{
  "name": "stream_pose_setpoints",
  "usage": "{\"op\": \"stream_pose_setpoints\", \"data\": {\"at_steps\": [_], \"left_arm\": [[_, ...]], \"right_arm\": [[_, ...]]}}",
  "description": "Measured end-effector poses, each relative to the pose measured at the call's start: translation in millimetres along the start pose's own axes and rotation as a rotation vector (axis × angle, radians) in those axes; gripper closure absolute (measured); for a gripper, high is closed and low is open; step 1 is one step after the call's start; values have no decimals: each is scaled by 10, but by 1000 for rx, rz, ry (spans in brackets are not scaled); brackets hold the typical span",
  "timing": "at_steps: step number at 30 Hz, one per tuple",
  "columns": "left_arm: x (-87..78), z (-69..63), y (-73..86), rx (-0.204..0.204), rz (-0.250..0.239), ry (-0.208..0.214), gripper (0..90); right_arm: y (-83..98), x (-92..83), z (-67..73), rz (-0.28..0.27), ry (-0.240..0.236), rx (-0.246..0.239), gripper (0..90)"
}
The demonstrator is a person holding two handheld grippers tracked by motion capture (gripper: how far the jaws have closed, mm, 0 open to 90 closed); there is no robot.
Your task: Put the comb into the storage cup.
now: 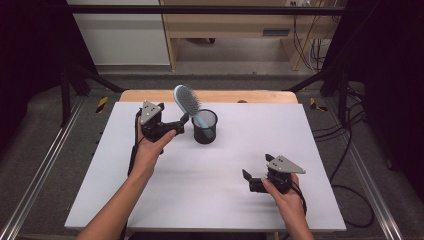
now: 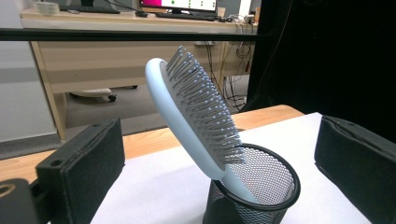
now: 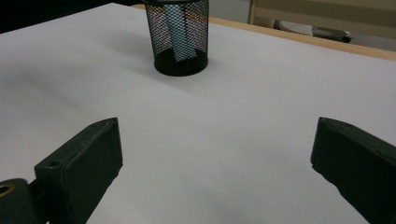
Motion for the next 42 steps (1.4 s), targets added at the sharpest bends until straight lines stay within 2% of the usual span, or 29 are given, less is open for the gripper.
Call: {"op": "stream_pose_setpoints", "data": {"at_steps": [4, 5, 8, 12, 18, 22, 27, 29, 31, 35, 38, 42], "left_arm": [[-21, -35, -12, 40, 3, 13, 18], [-29, -40, -20, 37, 2, 17, 18], [-40, -50, -46, 29, -4, 22, 17], [-52, -55, -72, 25, -12, 27, 17], [-55, -65, -78, 17, -9, 34, 17], [-63, -69, -96, 16, -10, 37, 17], [-91, -67, -135, 22, -16, 32, 17], [-98, -70, -134, 27, -8, 33, 17], [-116, -78, -138, 29, -8, 35, 17], [-136, -89, -157, 32, -14, 44, 16], [-151, -95, -179, 23, -20, 50, 16], [-175, -101, -215, 21, -23, 62, 16]], "right_arm": [[-41, -18, 4, -1, 12, -12, 27], [-56, -17, -2, -1, 12, -25, 34], [-86, 1, -42, -8, 26, -24, 39], [-47, 4, -136, -1, 62, -56, 48], [21, -109, -356, -61, 114, -45, 66], [109, -190, -440, -60, 117, -49, 66], [150, -266, -471, -81, 116, -36, 33], [149, -283, -482, -92, 91, -34, 34], [167, -294, -501, -86, 62, -7, 25], [205, -333, -523, -89, -31, 33, 26], [207, -346, -507, -91, -35, 14, 34], [222, -332, -490, -90, -44, 14, 34]]}}
Point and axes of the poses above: each handheld gripper's, and its own axes: x roughly forward along the jaws, y roughly out of its underside, z roughly to its left, the point moved 2 cm from there along x, roughly forward along the jaws, and after that the axes turned 5 degrees about -x, right-handed, at the moved point
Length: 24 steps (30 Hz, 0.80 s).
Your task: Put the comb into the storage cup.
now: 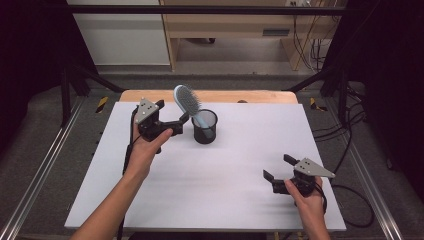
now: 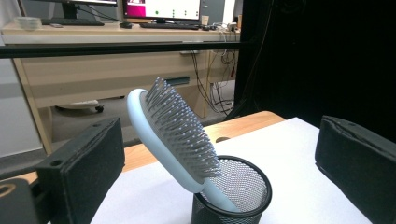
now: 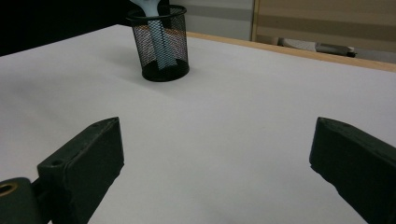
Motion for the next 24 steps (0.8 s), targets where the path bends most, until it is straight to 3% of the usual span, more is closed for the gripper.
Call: {"op": "stream_pose_setpoints", "data": {"at_steps": [13, 24], "left_arm": [[-178, 32, -71, 0, -15, 17, 16], [-413, 150, -75, 16, -22, 4, 16]], "right_arm": [[-7, 20, 30, -4, 18, -31, 34], [-19, 29, 59, -21, 21, -47, 34]]}}
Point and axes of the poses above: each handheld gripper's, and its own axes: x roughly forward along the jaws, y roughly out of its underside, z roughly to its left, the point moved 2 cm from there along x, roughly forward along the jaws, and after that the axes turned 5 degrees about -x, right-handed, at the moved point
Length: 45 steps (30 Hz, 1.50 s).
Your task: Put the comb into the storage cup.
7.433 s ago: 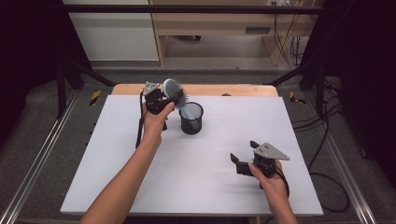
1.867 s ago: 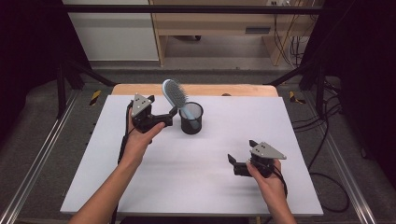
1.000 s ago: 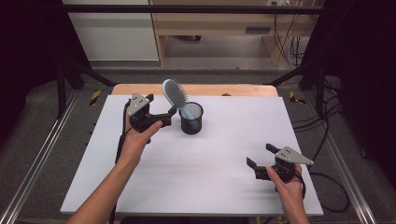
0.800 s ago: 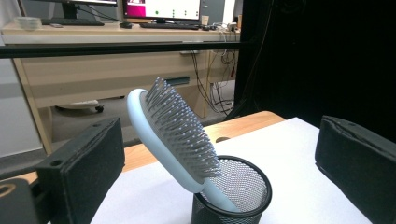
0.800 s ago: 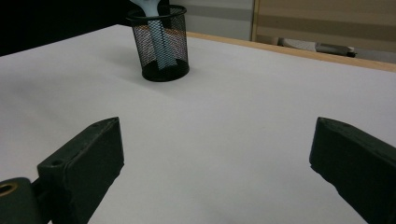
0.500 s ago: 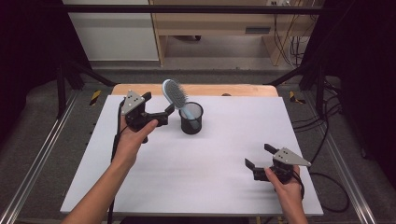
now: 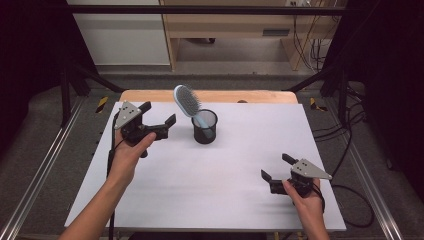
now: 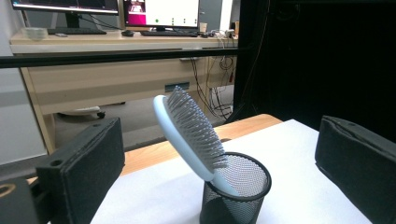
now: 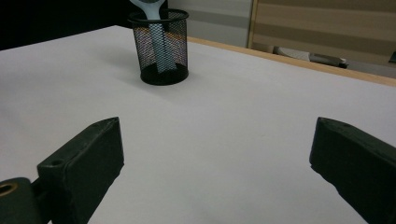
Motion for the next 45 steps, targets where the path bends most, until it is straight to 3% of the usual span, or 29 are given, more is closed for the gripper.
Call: {"op": "stream_pose_setpoints", "data": {"at_steps": [25, 45], "left_arm": [[-395, 275, -72, 40, -26, -39, 12], [-698, 484, 98, 47, -20, -46, 12]], "right_arm": [[0, 3, 9, 4, -1, -11, 34], [11, 23, 20, 17, -3, -17, 34]]}}
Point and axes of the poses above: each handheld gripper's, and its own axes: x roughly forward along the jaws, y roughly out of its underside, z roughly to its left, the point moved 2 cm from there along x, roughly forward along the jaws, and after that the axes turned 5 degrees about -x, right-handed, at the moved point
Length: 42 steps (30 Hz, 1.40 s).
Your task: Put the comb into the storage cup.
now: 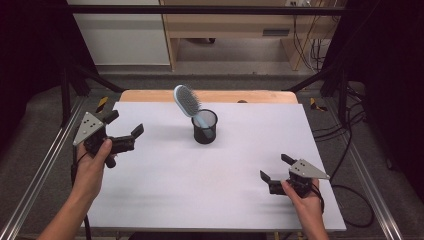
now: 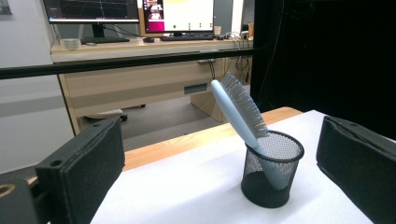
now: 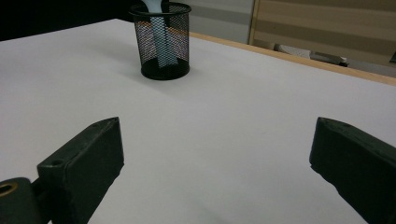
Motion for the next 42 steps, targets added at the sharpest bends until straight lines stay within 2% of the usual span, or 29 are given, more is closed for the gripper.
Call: {"op": "stream_pose_setpoints", "data": {"at_steps": [6, 15, 24, 42], "left_arm": [[-94, 44, 82, -13, -9, -5, 13], [-239, 93, 294, -23, 2, -8, 13], [-360, 176, 465, -45, -8, -22, 13], [-433, 113, 824, -35, 17, -16, 13]], "right_arm": [[1, 1, 2, -1, 2, 2, 34], [-2, -1, 3, -4, 4, -3, 34], [0, -4, 1, -3, 5, -3, 34], [1, -2, 2, -3, 4, -5, 35]]}}
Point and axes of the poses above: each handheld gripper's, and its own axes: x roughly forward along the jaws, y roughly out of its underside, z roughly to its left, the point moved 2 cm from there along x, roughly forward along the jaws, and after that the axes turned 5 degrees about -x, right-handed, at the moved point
